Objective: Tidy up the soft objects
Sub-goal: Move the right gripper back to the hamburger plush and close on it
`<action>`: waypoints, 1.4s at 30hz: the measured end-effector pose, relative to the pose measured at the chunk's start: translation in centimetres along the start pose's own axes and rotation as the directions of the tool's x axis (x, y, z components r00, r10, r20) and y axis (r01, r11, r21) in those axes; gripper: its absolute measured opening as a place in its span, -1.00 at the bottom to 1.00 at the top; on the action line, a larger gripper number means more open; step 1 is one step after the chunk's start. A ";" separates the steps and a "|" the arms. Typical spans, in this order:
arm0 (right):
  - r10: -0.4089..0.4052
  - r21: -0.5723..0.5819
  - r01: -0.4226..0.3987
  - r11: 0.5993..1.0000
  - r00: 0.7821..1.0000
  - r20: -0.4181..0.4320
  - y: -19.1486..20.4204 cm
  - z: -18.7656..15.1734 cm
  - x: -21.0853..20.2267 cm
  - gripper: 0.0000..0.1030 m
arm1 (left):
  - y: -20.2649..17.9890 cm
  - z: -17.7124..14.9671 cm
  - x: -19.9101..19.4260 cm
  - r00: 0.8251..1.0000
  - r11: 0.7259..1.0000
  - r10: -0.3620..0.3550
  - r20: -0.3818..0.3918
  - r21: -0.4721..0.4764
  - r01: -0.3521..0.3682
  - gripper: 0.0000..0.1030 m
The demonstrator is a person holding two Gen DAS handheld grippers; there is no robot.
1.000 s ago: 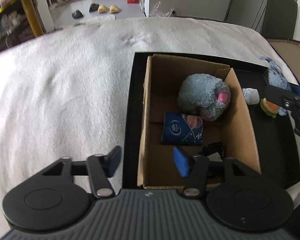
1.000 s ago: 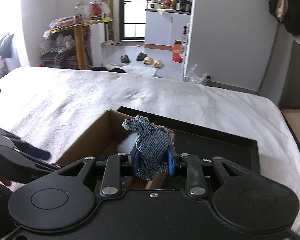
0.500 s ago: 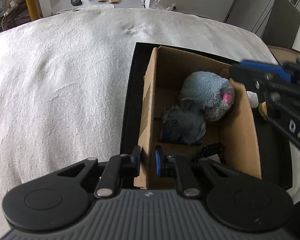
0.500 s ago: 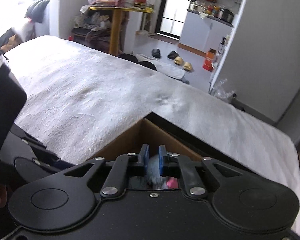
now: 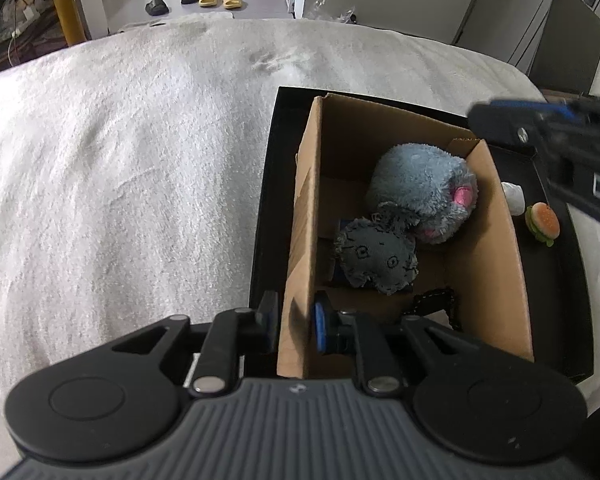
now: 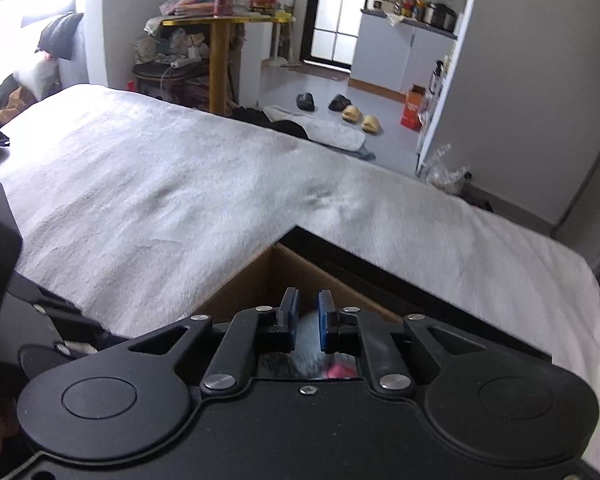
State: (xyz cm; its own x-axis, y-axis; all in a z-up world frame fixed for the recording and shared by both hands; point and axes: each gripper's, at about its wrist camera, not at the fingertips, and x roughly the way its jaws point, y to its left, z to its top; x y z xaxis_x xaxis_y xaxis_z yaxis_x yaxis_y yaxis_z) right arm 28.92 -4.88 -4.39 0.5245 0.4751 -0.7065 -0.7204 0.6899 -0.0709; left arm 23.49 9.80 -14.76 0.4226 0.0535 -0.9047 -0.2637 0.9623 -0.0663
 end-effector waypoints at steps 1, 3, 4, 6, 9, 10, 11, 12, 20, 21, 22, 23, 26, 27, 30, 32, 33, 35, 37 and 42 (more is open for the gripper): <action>0.000 0.008 0.000 1.000 1.000 -0.006 -0.1 -0.3 0.0 -0.76 | -0.1 0.0 -0.1 1.000 1.000 0.007 0.002 0.003 -0.007 -0.66; -0.003 0.019 0.003 1.000 1.000 -0.018 -0.4 -1.0 -0.1 -0.75 | -0.1 -0.1 -0.2 1.000 1.000 0.010 0.007 0.005 -0.010 -0.63; -0.003 0.024 0.003 1.000 1.000 -0.025 -0.4 -1.3 -0.2 -0.75 | -0.1 -0.1 -0.3 1.000 1.000 0.015 0.009 0.004 -0.015 -0.57; 0.002 0.037 -0.001 0.999 0.999 -0.035 -0.6 -1.8 -0.2 -0.73 | -0.1 -0.1 -0.5 0.999 1.000 0.027 0.017 -0.002 -0.027 -0.42; 0.008 0.055 -0.006 0.998 0.999 -0.047 -0.9 -2.5 -0.4 -0.57 | -0.3 -0.1 -1.0 0.999 0.999 0.041 0.036 0.003 -0.041 -0.10; 0.011 0.064 -0.008 0.998 0.999 -0.050 -1.0 -2.7 -0.5 -0.47 | -0.5 -0.1 -1.1 0.998 0.999 0.044 0.041 0.013 -0.045 0.00; 0.015 0.074 -0.011 0.997 0.998 -0.053 -1.2 -3.0 -0.6 -0.44 | -0.8 -0.1 -1.1 0.998 0.998 0.052 0.044 0.025 -0.053 0.03; 0.019 0.082 -0.014 0.996 0.998 -0.055 -1.3 -3.2 -0.6 -0.43 | -1.0 -0.1 -1.2 0.997 0.997 0.059 0.045 0.037 -0.060 0.11; 0.042 0.144 -0.031 0.989 0.996 -0.079 -2.9 -5.2 -1.2 -0.14 | -2.4 -0.2 -1.5 0.993 0.991 0.101 0.054 0.082 -0.106 0.32; 0.043 0.151 -0.031 0.988 0.996 -0.081 -3.1 -5.5 -1.2 -0.13 | -2.5 -0.2 -1.6 0.993 0.990 0.105 0.054 0.086 -0.110 0.34; 0.044 0.160 -0.031 0.987 0.996 -0.083 -3.3 -5.7 -1.3 -0.11 | -2.7 -0.2 -1.6 0.993 0.989 0.109 0.054 0.092 -0.114 0.36; 0.045 0.167 -0.031 0.985 0.996 -0.083 -3.6 -5.9 -1.3 -0.09 | -2.9 -0.3 -1.6 0.992 0.988 0.113 0.054 0.099 -0.118 0.38; 0.045 0.191 -0.029 0.981 0.996 -0.077 -4.4 -6.6 -1.6 0.00 | -3.6 -0.2 -1.6 0.989 0.981 0.139 0.052 0.127 -0.144 0.50; 0.043 0.199 -0.027 0.980 0.996 -0.074 -4.7 -6.7 -1.6 0.03 | -3.7 -0.2 -1.6 0.989 0.980 0.139 0.049 0.137 -0.144 0.52; 0.009 0.208 0.004 0.978 0.998 -0.063 -5.6 -7.3 -1.9 0.27 | -4.1 0.0 -1.5 0.989 0.978 0.145 0.030 0.148 -0.148 0.53; -0.005 0.221 0.016 0.975 0.999 -0.052 -6.3 -7.7 -2.1 0.36 | -4.4 0.1 -1.3 0.986 0.974 0.164 0.024 0.154 -0.166 0.55; -0.007 0.232 0.019 0.972 0.999 -0.051 -6.7 -7.9 -2.1 0.38 | -4.6 0.2 -1.3 0.984 0.971 0.175 0.024 0.159 -0.177 0.58; -0.011 0.252 0.024 0.967 0.999 -0.052 -7.5 -8.3 -2.0 0.43 | -5.1 0.3 -1.1 0.980 0.965 0.196 0.026 0.174 -0.197 0.62; -0.017 0.265 0.030 0.964 0.998 -0.053 -8.2 -8.9 -1.8 0.44 | -5.6 0.3 -1.0 0.975 0.957 0.219 0.031 0.186 -0.221 0.67; -0.024 0.305 0.040 0.951 0.998 -0.056 -10.0 -10.4 -1.3 0.53 | -6.6 0.6 -0.8 0.971 0.949 0.238 0.029 0.206 -0.239 0.68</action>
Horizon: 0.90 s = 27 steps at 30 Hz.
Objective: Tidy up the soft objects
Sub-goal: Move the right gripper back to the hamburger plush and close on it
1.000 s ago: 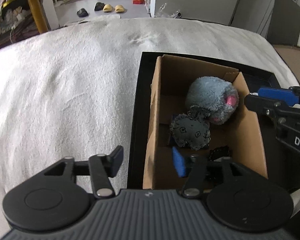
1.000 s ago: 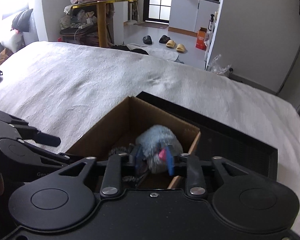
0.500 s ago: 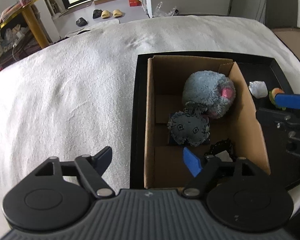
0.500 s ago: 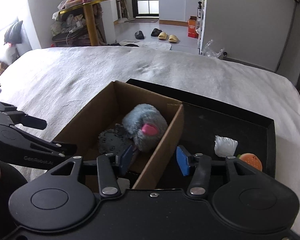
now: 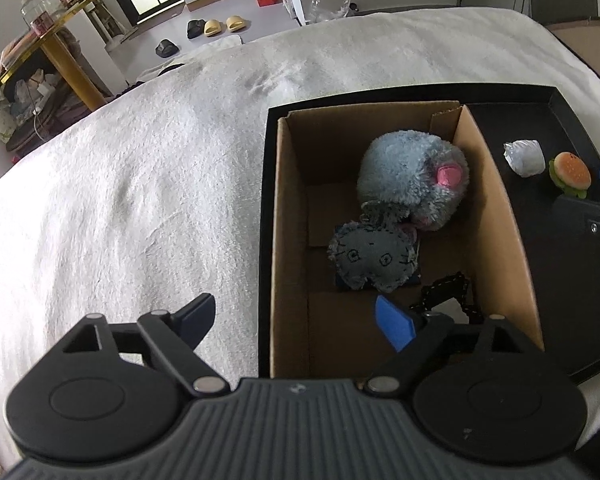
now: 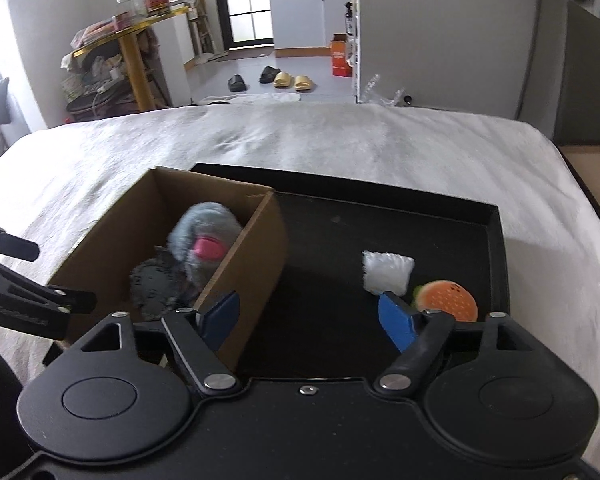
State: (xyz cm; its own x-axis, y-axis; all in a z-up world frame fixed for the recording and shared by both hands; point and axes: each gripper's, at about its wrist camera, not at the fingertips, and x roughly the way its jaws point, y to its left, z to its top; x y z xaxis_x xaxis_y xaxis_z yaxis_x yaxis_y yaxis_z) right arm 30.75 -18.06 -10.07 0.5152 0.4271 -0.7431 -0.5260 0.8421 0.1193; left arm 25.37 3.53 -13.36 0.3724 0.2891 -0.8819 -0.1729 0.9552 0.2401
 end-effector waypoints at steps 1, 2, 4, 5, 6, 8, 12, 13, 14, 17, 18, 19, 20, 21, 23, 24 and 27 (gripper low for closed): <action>-0.004 0.007 0.004 1.000 1.000 0.002 -0.3 -0.2 0.1 0.57 | -0.3 0.1 0.0 1.000 1.000 0.008 0.001 0.007 -0.008 0.68; -0.011 0.017 0.011 1.000 1.000 0.004 -0.8 -0.4 0.3 0.59 | -0.5 0.3 0.0 1.000 1.000 0.013 0.001 0.013 -0.013 0.68; -0.015 0.039 0.015 0.999 1.000 0.004 -1.6 -0.7 0.6 0.60 | -0.8 0.6 0.0 1.000 1.000 0.022 0.000 0.020 -0.022 0.68; -0.018 0.050 0.017 0.999 1.000 0.004 -2.1 -0.9 0.8 0.61 | -1.0 0.7 0.1 1.000 0.999 0.025 0.000 0.022 -0.025 0.68; -0.023 0.061 0.023 0.998 1.000 0.004 -2.6 -1.1 1.0 0.62 | -1.1 0.9 0.1 1.000 0.999 0.031 -0.001 0.023 -0.031 0.68; -0.036 0.080 0.035 0.996 0.999 0.004 -3.5 -1.4 1.4 0.63 | -1.4 1.2 0.1 0.999 0.999 0.043 -0.001 0.024 -0.042 0.68; -0.065 0.112 0.065 0.992 0.998 -0.001 -5.3 -2.0 2.5 0.63 | -2.2 1.8 0.2 0.998 0.998 0.057 0.000 0.040 -0.057 0.68; -0.072 0.119 0.072 0.990 0.997 -0.002 -5.7 -2.1 2.6 0.63 | -2.3 1.9 0.3 0.998 0.998 0.057 -0.004 0.041 -0.057 0.68; -0.079 0.129 0.079 0.988 0.997 -0.005 -6.1 -2.3 2.9 0.63 | -2.5 2.0 0.4 0.998 0.997 0.058 -0.009 0.043 -0.058 0.68; -0.084 0.147 0.085 0.985 0.996 -0.015 -7.3 -2.6 3.8 0.63 | -3.1 2.2 1.0 0.997 0.997 0.067 -0.026 0.052 -0.066 0.68; -0.085 0.149 0.087 0.985 0.996 -0.020 -7.6 -2.7 4.1 0.63 | -3.3 2.2 1.1 0.997 0.996 0.069 -0.030 0.055 -0.067 0.68; -0.085 0.153 0.088 0.984 0.996 -0.025 -7.9 -2.8 4.4 0.63 | -3.5 2.3 1.3 0.997 0.996 0.072 -0.036 0.059 -0.070 0.68; -0.084 0.159 0.087 0.983 0.996 -0.030 -8.2 -2.9 4.8 0.63 | -3.6 2.4 1.5 0.996 0.995 0.075 -0.040 0.063 -0.073 0.68; -0.082 0.166 0.087 0.982 0.996 -0.035 -8.5 -3.0 5.2 0.63 | -3.8 2.5 1.7 0.996 0.995 0.079 -0.043 0.066 -0.076 0.68; -0.085 0.175 0.091 0.980 0.995 -0.043 -9.0 -3.1 5.9 0.63 | -4.1 2.7 2.1 0.995 0.994 0.088 -0.049 0.071 -0.085 0.68; -0.085 0.181 0.092 0.979 0.995 -0.046 -9.2 -3.1 6.2 0.63 | -4.2 2.8 2.2 0.994 0.994 0.091 -0.053 0.072 -0.087 0.68; -0.081 0.195 0.090 0.977 0.995 -0.054 -9.7 -3.0 7.1 0.63 | -4.5 3.0 2.6 0.993 0.993 0.096 -0.065 0.076 -0.091 0.68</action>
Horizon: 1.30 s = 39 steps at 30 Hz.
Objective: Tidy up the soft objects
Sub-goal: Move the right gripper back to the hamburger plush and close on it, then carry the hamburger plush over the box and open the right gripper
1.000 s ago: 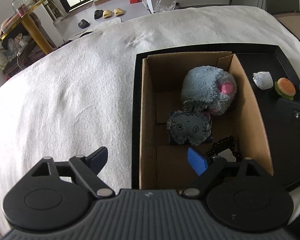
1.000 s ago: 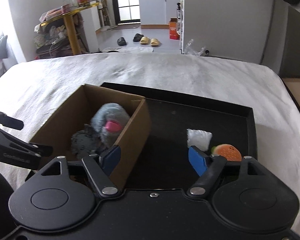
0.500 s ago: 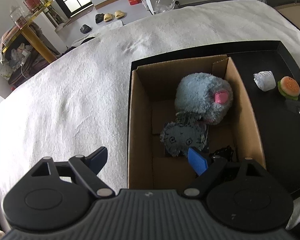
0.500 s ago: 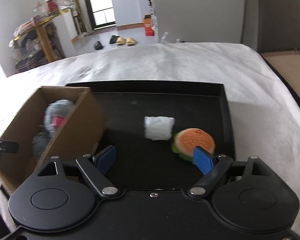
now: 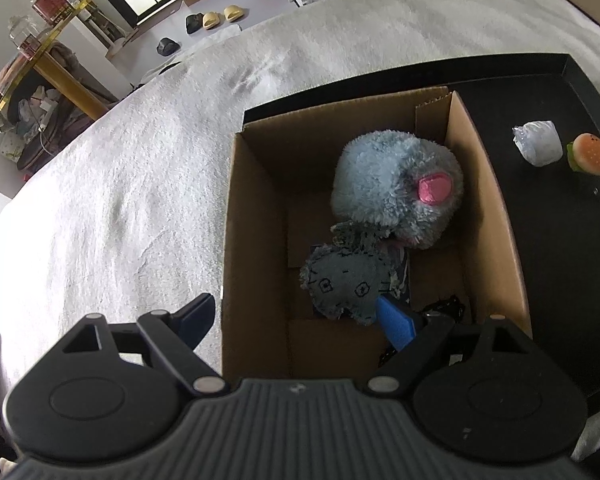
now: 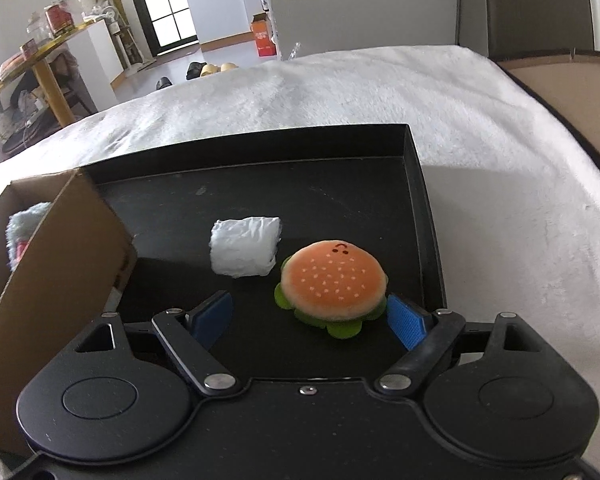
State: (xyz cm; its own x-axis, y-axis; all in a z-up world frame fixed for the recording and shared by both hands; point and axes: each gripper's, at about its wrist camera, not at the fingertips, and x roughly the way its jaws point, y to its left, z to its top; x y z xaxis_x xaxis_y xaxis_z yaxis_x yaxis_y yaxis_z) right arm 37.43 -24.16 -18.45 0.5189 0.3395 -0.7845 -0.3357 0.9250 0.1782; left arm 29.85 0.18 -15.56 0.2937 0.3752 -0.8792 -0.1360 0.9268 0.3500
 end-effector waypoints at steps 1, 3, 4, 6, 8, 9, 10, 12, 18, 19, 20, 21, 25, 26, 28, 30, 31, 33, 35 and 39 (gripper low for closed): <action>-0.002 0.000 0.002 1.000 1.000 -0.002 0.0 0.1 0.2 0.63 | -0.1 0.1 0.1 1.000 1.000 0.000 -0.001 0.004 0.000 0.68; -0.003 0.001 0.003 1.000 1.000 -0.007 0.0 0.3 0.7 0.63 | -0.3 0.2 0.1 1.000 1.000 0.004 -0.002 0.011 -0.004 0.68; -0.004 0.000 0.004 1.000 1.000 -0.009 0.0 0.4 0.9 0.63 | -0.3 0.2 0.1 1.000 1.000 0.005 -0.002 0.010 -0.005 0.68; -0.013 -0.004 0.013 1.000 1.000 -0.009 0.0 0.4 1.2 0.59 | -0.2 0.3 0.2 1.000 1.000 0.003 -0.005 0.008 -0.003 0.68; -0.021 -0.011 0.020 1.000 1.000 -0.019 0.0 0.5 1.5 0.16 | -0.1 0.3 0.4 1.000 1.000 0.005 -0.011 0.007 -0.005 0.68; -0.023 -0.010 0.023 1.000 0.999 -0.030 -0.1 0.5 1.7 0.11 | 0.0 0.3 0.4 1.000 1.000 0.008 -0.012 0.007 -0.008 0.68; -0.028 -0.013 0.028 1.000 0.999 -0.033 -0.1 0.6 1.6 0.10 | 0.1 0.3 0.5 1.000 1.000 0.009 -0.014 0.005 -0.009 0.68; -0.025 -0.007 0.025 1.000 0.999 -0.031 -0.3 0.6 1.3 0.07 | 0.2 0.3 0.5 1.000 1.000 0.008 -0.016 0.001 -0.008 0.68; -0.027 -0.013 0.026 1.000 0.999 -0.038 0.1 -0.2 -0.4 0.05 | 0.8 -0.3 0.0 1.000 1.000 0.000 -0.008 -0.017 -0.001 0.68; -0.029 -0.019 0.028 0.999 0.999 -0.039 0.3 -0.3 -0.7 0.05 | 0.9 -0.4 -0.1 1.000 1.000 -0.004 -0.007 -0.022 0.004 0.68; -0.030 -0.023 0.029 0.999 0.999 -0.039 0.5 -0.5 -1.2 0.05 | 1.1 -0.6 -0.2 1.000 1.000 -0.009 -0.006 -0.025 0.009 0.68; -0.030 -0.024 0.029 0.999 0.999 -0.038 0.6 -0.6 -1.5 0.05 | 1.3 -0.8 -0.3 1.000 0.999 -0.015 -0.006 -0.029 0.015 0.68; -0.034 -0.031 0.033 0.999 0.999 -0.025 1.1 -0.8 -2.9 0.05 | 2.1 -1.5 -0.8 1.000 0.998 -0.030 0.007 -0.052 0.030 0.68; -0.035 -0.032 0.034 0.999 0.999 -0.021 1.3 -0.8 -3.3 0.05 | 2.3 -1.7 -0.9 0.999 0.998 -0.035 0.008 -0.057 0.035 0.68; -0.038 -0.035 0.037 0.999 0.999 -0.015 1.6 -0.7 -3.8 0.05 | 2.6 -2.1 -1.2 0.999 0.997 -0.043 0.013 -0.063 0.044 0.68; -0.040 -0.037 0.039 0.999 0.999 -0.008 1.9 -0.7 -4.5 0.05 | 2.8 -2.5 -1.4 0.999 0.997 -0.050 0.020 -0.065 0.051 0.68; -0.041 -0.037 0.041 0.998 0.999 -0.005 2.0 -0.7 -4.8 0.05 | 2.9 -2.7 -1.5 0.998 0.996 -0.055 0.022 -0.067 0.056 0.68; -0.045 -0.041 0.045 0.998 0.999 0.002 2.4 -0.6 -5.5 0.05 | 3.2 -2.9 -1.8 0.997 0.995 -0.067 0.028 -0.071 0.069 0.68; -0.049 -0.044 0.050 0.998 0.999 0.008 2.7 -0.7 -6.1 0.05 | 3.4 -3.1 -2.2 0.996 0.994 -0.077 0.038 -0.072 0.079 0.68; -0.056 -0.055 0.057 0.997 0.998 0.018 3.4 -0.8 -7.1 0.05 | 4.0 -3.5 -2.9 0.994 0.993 -0.096 0.047 -0.067 0.099 0.68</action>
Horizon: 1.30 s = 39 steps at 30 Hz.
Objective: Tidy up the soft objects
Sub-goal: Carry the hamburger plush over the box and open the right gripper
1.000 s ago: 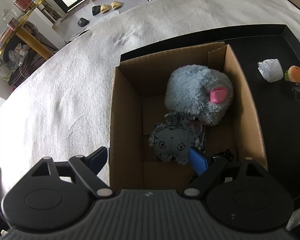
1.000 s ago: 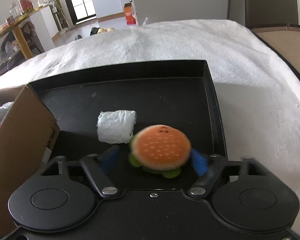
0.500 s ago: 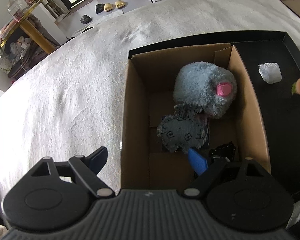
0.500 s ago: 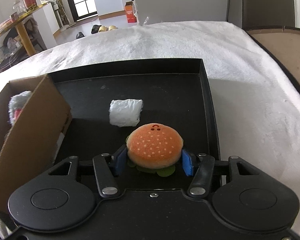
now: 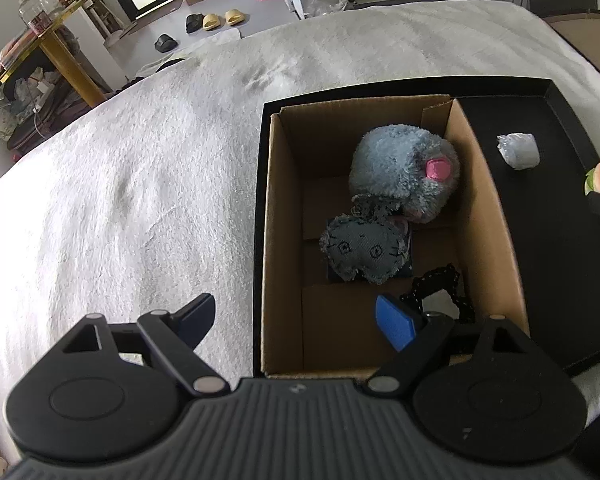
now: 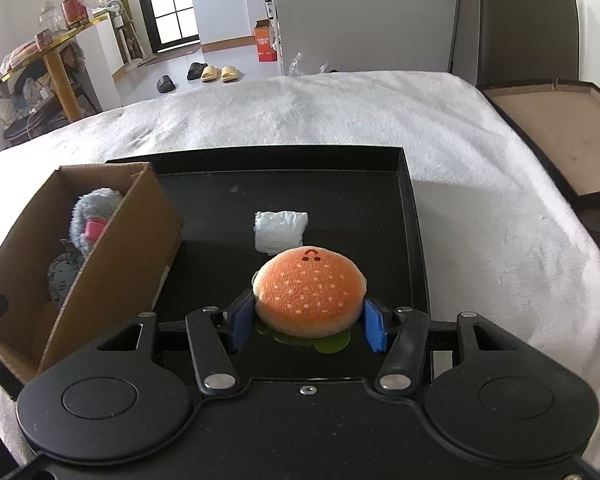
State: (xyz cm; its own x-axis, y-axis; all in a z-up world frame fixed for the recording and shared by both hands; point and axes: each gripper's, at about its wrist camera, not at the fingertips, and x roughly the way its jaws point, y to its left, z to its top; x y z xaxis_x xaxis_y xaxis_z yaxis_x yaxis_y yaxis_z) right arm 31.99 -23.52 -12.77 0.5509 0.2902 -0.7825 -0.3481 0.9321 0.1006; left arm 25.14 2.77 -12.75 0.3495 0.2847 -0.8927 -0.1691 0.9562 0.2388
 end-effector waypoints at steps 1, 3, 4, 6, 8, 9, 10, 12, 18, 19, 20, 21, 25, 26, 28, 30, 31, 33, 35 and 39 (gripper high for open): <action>-0.001 -0.001 0.001 1.000 1.000 0.002 0.1 0.0 -0.2 0.05 | 0.2 -0.1 -0.2 1.000 1.000 -0.007 0.001 0.000 0.007 0.68; -0.004 -0.005 0.004 1.000 1.000 0.006 0.4 0.0 -0.6 0.05 | 0.5 -0.4 -0.5 1.000 1.000 -0.017 0.001 0.001 0.017 0.68; -0.005 -0.007 0.005 1.000 1.000 0.009 0.6 0.0 -0.9 0.05 | 0.6 -0.5 -0.7 1.000 1.000 -0.024 0.002 0.004 0.024 0.68; -0.003 -0.011 0.004 1.000 1.000 0.019 1.1 0.1 -1.5 0.05 | 0.8 -0.7 -1.0 1.000 0.999 -0.030 0.004 0.011 0.030 0.68; 0.002 -0.021 -0.001 1.000 1.000 0.030 1.5 0.1 -2.1 0.05 | 1.0 -0.9 -1.3 0.999 0.999 -0.042 0.015 0.018 0.042 0.68; 0.004 -0.026 -0.003 1.000 0.999 0.035 1.8 0.2 -2.4 0.05 | 1.1 -1.0 -1.4 0.999 0.999 -0.048 0.018 0.022 0.047 0.68; 0.007 -0.030 -0.005 1.000 0.999 0.039 2.0 0.3 -2.6 0.05 | 1.2 -1.0 -1.6 0.998 0.998 -0.055 0.024 0.026 0.054 0.68; 0.016 -0.042 -0.014 0.999 0.999 0.047 2.6 0.5 -3.1 0.05 | 1.6 -1.1 -1.8 0.997 0.997 -0.073 0.029 0.022 0.073 0.67; 0.031 -0.076 -0.026 0.997 0.997 0.066 4.2 1.1 -4.0 0.05 | 2.7 -1.3 -2.2 0.993 0.994 -0.109 0.052 0.024 0.108 0.67; 0.034 -0.083 -0.028 0.996 0.997 0.068 4.5 1.2 -4.1 0.05 | 2.8 -1.3 -2.1 0.992 0.993 -0.113 0.054 0.023 0.112 0.65; 0.035 -0.088 -0.029 0.996 0.997 0.071 4.7 1.3 -4.2 0.05 | 3.0 -1.3 -2.1 0.992 0.993 -0.115 0.058 0.021 0.114 0.65; 0.037 -0.094 -0.030 0.995 0.997 0.074 5.0 1.4 -4.3 0.05 | 3.2 -1.4 -2.1 0.991 0.993 -0.114 0.064 0.019 0.113 0.63; 0.056 -0.115 -0.046 0.992 0.995 0.081 6.1 1.9 -4.8 0.05 | 3.7 -1.6 -1.8 0.989 0.992 -0.129 0.080 0.006 0.128 0.60; 0.063 -0.122 -0.052 0.991 0.994 0.086 6.4 2.0 -5.0 0.05 | 3.9 -1.7 -1.7 0.986 0.990 -0.141 0.086 0.001 0.142 0.59; 0.078 -0.138 -0.064 0.988 0.993 0.093 7.0 2.2 -5.2 0.05 | 4.1 -1.8 -1.5 0.983 0.987 -0.158 0.091 -0.007 0.159 0.53; 0.094 -0.156 -0.078 0.985 0.991 0.099 7.7 2.5 -5.4 0.06 | 4.4 -1.9 -1.0 0.983 0.986 -0.163 0.084 -0.030 0.166 0.36; 0.103 -0.166 -0.085 0.982 0.990 0.101 8.0 2.6 -5.4 0.06 | 4.5 -2.0 -0.9 0.984 0.987 -0.154 0.086 -0.037 0.158 0.26; 0.121 -0.188 -0.100 0.977 0.987 0.101 8.7 2.8 -5.3 0.06 | 4.5 -2.0 -0.9 0.984 0.988 -0.147 0.097 -0.042 0.152 0.18; 0.137 -0.217 -0.114 0.970 0.986 0.095 9.6 3.1 -5.2 0.06 | 4.4 -2.1 -1.0 0.983 0.988 -0.146 0.109 -0.031 0.150 0.14; 0.164 -0.279 -0.134 0.951 0.983 0.087 11.4 3.6 -5.0 0.07 | 4.3 -2.1 -0.8 0.982 0.988 -0.153 0.110 -0.016 0.156 0.11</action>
State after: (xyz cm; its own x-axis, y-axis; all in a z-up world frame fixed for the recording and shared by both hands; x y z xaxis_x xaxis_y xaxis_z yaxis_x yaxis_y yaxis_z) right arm 28.00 -13.57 -5.50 0.5502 0.4570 -0.6989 -0.6166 0.7867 0.0289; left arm 22.26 6.49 -11.84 0.4708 0.1404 -0.8710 -0.1269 0.9878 0.0907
